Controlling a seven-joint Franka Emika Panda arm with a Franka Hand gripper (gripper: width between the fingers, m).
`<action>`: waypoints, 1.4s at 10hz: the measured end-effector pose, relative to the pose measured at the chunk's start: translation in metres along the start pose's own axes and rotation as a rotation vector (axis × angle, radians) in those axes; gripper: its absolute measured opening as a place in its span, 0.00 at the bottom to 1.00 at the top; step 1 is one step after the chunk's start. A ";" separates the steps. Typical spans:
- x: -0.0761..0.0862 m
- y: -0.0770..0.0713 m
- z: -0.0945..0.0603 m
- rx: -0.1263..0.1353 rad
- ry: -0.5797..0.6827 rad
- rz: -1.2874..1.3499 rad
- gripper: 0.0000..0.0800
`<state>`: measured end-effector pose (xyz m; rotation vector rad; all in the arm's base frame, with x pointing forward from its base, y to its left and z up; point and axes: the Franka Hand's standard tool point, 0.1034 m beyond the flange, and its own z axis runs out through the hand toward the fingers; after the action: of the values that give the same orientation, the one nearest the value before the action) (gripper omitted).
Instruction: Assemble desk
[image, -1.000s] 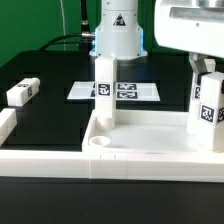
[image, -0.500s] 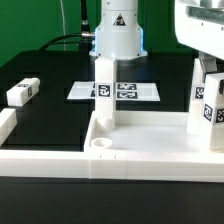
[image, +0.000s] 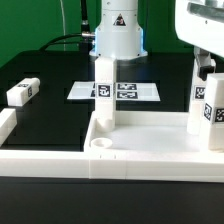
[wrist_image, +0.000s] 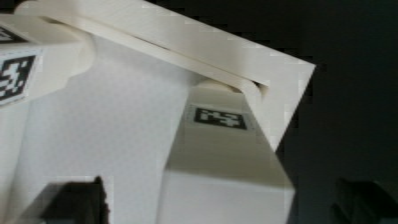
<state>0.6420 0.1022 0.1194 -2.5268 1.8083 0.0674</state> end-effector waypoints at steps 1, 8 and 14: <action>0.001 0.000 0.000 0.000 0.001 -0.103 0.80; 0.002 0.001 0.000 -0.027 0.029 -0.699 0.81; -0.002 -0.002 0.001 -0.036 0.048 -1.154 0.81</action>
Offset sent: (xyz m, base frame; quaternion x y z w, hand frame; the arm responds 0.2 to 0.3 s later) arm 0.0000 0.0000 0.0000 0.0000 0.0000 -0.1938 0.9810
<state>0.6430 0.1049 0.1186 -3.1408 0.1374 0.0022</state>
